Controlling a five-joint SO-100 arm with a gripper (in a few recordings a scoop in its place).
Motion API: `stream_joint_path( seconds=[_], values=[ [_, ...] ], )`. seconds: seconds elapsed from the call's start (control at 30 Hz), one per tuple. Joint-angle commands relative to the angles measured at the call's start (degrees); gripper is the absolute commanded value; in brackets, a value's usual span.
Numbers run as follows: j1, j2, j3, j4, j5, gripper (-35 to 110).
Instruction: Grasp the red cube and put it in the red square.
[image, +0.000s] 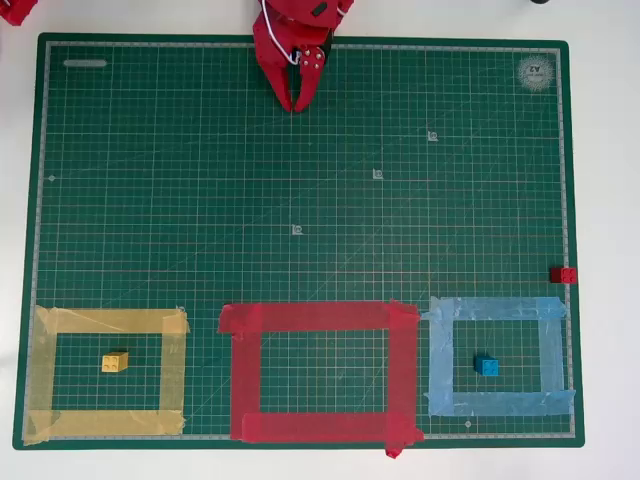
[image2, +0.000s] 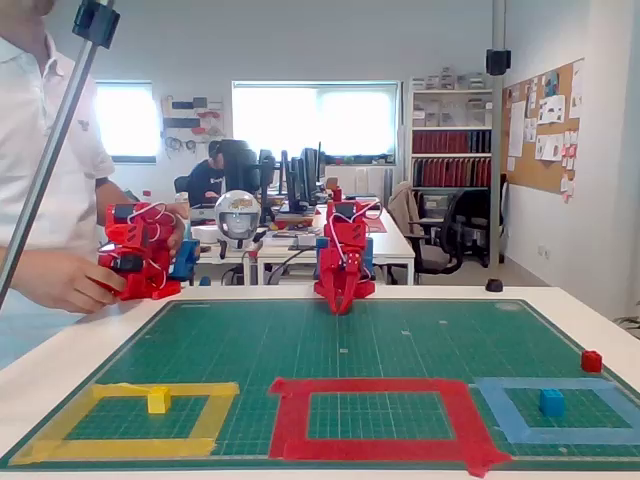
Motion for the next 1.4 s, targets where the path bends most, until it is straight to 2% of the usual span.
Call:
stream_joint_path(
  seconds=[0.0, 1.2, 1.27, 1.37],
  values=[
    [0.97, 2.11, 0.26, 1.41, 0.0, 2],
    [0.26, 1.05, 0.26, 0.79, -0.44, 1],
    [-0.44, -2.29, 0.0, -4.92, -0.44, 1],
    [-2.29, -8.61, -0.35, -20.39, -0.44, 1]
  ],
)
